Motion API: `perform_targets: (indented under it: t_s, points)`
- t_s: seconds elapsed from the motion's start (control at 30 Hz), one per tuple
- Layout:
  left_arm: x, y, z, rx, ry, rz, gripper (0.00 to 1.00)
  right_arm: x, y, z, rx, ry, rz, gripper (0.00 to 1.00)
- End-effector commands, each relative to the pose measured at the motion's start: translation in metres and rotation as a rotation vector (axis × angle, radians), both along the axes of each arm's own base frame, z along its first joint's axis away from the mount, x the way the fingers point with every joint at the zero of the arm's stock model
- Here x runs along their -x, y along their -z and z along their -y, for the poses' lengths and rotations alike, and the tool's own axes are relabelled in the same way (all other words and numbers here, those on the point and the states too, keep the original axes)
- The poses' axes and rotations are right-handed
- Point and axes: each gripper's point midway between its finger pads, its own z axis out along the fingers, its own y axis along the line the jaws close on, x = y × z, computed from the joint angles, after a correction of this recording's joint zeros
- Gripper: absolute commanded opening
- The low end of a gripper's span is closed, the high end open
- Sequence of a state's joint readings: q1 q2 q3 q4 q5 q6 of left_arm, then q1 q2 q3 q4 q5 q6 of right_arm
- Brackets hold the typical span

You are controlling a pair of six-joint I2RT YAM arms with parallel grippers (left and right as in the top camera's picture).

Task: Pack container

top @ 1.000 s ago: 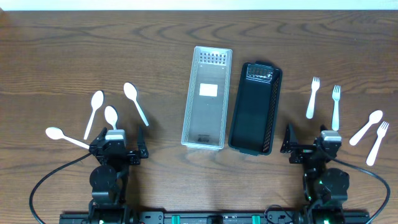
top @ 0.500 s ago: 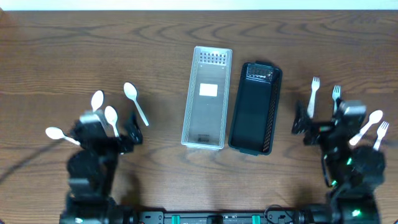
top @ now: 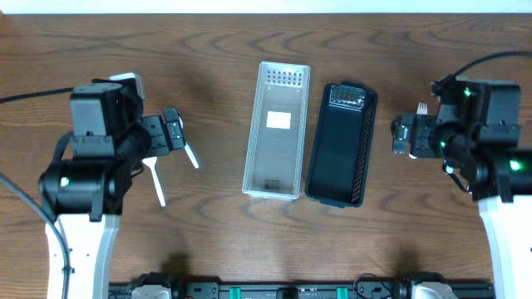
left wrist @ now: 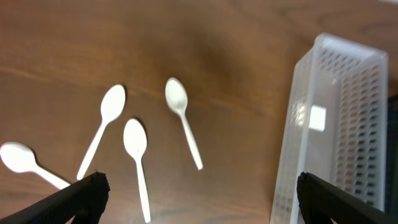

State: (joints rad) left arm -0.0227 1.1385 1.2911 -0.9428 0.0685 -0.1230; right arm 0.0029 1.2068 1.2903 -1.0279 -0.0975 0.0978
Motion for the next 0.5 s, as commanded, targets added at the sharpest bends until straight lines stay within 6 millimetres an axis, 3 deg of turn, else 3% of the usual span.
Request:
perform_targets:
  t_s: [0.0, 0.17, 0.27, 0.37, 0.47]
  points:
    - [0.0, -0.002, 0.001, -0.01, 0.016, -0.013, 0.98, -0.02, 0.004, 0.017, 0.011, 0.081, -0.022, 0.99]
    - [-0.002, -0.002, 0.0, -0.012, 0.014, -0.009, 0.98, -0.062, 0.028, 0.054, -0.003, 0.194, -0.164, 0.99]
    - [-0.002, -0.002, -0.001, -0.019, 0.01, -0.008, 0.98, -0.098, 0.039, 0.074, 0.014, 0.205, -0.215, 0.99]
    - [-0.002, -0.002, -0.001, -0.019, 0.01, -0.008, 0.98, -0.129, 0.052, 0.083, 0.035, 0.204, -0.232, 0.99]
    - [-0.002, -0.002, -0.001, -0.018, 0.009, -0.008, 0.98, -0.151, 0.08, 0.086, 0.039, 0.186, -0.274, 0.99]
